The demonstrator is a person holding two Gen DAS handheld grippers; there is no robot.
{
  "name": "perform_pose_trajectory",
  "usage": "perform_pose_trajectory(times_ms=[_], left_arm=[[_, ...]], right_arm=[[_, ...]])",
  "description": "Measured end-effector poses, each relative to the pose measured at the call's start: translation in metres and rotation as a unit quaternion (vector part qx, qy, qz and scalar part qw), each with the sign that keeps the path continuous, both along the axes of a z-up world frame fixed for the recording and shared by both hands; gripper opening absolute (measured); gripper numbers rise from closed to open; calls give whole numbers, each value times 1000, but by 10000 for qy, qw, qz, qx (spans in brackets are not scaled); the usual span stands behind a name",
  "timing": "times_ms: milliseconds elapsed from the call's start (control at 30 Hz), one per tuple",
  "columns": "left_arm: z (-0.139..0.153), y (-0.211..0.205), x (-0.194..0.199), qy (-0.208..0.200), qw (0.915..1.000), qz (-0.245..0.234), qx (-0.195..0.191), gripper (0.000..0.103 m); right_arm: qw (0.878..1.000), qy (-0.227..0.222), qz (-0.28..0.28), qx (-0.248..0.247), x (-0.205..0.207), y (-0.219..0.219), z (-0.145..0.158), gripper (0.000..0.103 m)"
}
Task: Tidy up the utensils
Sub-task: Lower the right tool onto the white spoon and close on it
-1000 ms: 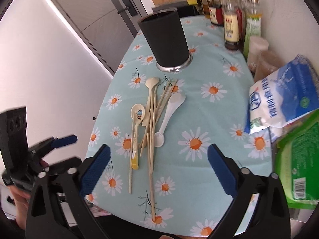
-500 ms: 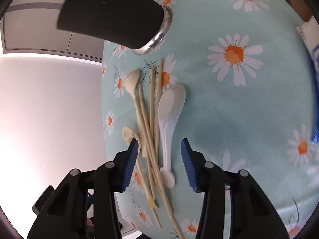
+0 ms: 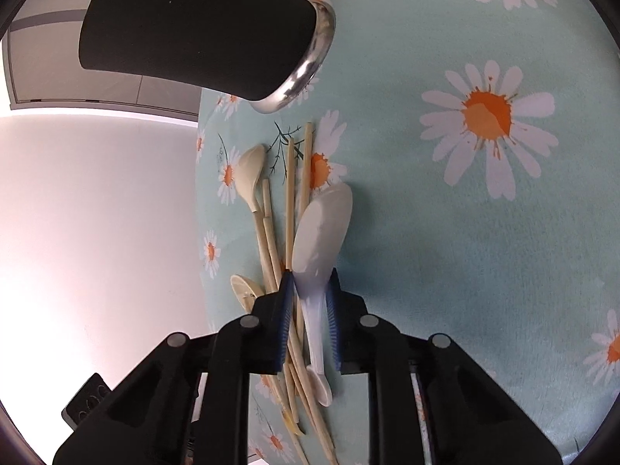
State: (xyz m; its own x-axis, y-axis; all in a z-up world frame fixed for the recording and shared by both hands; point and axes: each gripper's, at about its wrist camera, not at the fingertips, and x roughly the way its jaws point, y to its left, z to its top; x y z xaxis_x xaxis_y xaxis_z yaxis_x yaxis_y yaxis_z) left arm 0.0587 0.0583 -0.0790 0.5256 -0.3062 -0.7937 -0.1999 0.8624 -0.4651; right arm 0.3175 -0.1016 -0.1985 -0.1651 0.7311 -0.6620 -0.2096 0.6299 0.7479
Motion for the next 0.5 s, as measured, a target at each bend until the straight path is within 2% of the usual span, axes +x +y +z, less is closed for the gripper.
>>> perform_pose_trajectory(times_ms=[300, 500], left_arm=[[-3, 4, 14, -62, 9999, -112, -78, 97], [-16, 23, 47, -224, 9992, -149, -292, 94]], right_arm=[[9987, -497, 39, -36, 7, -22, 24, 12], [9962, -860, 95, 8, 5, -40, 52, 12]])
